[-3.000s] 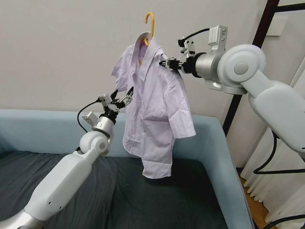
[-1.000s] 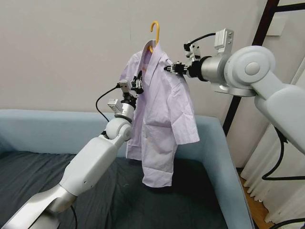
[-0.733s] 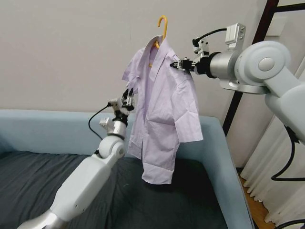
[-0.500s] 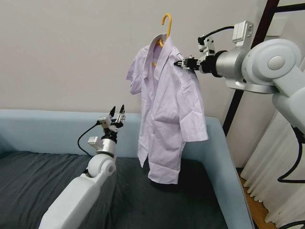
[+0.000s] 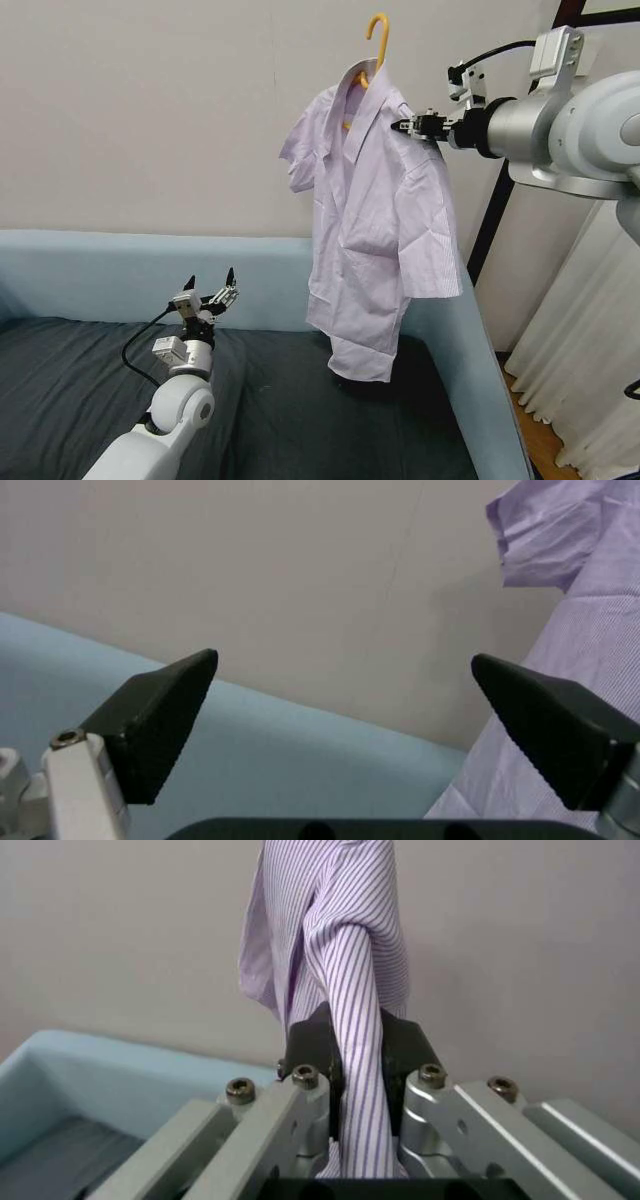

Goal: Pick up the clothes from the sofa and hang them on the clothes hanger.

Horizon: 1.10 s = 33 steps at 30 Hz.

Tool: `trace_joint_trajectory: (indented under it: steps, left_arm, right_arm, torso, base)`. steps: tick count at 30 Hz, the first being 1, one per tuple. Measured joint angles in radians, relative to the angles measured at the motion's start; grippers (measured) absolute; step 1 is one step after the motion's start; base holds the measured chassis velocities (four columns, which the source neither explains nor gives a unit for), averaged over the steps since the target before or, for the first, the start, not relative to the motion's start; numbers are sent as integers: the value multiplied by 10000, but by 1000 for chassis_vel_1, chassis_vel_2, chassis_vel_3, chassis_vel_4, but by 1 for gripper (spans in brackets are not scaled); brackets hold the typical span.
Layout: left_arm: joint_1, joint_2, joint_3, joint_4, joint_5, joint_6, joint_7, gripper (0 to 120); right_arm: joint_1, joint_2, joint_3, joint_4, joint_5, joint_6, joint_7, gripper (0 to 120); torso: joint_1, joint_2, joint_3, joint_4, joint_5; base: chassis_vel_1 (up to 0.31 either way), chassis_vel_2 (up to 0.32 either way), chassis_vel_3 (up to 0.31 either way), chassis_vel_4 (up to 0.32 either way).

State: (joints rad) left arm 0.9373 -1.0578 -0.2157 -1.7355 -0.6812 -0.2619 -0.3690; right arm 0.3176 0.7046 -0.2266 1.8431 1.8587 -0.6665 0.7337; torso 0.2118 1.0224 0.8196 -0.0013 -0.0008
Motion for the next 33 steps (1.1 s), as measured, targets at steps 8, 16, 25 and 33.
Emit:
trace_joint_trajectory:
  steps: [8,16,25,33]
  left_arm:
    - [181,65,-287,-246,58,70,-86,100]
    - [18,-79,-99,-312,99,221,-165,100]
    - [-195,-354,216,-396,126,343,-309,100]
    - [95,-56,-147,-614,142,304,-379,100]
  right_arm:
    - [-142,-1048,514,142,-191,273,854,7]
    - [-880,-2918,1500,799,322,348,929,7]
    - [-2031,-4542,2218,418,-412,268,517,7]
    - [-2337,-4509,2124,-107,-1804,313,492,7]
  torso:
    - [1,0,0,3,2]
    - [0,0,-1,-5,4]
    - [1,0,-1,-9,6]
    - [1,-1,1,3,0]
  base:
    - [0,0,0,0]
    - [0,0,0,0]
    - [0,0,0,0]
    - [0,0,0,0]
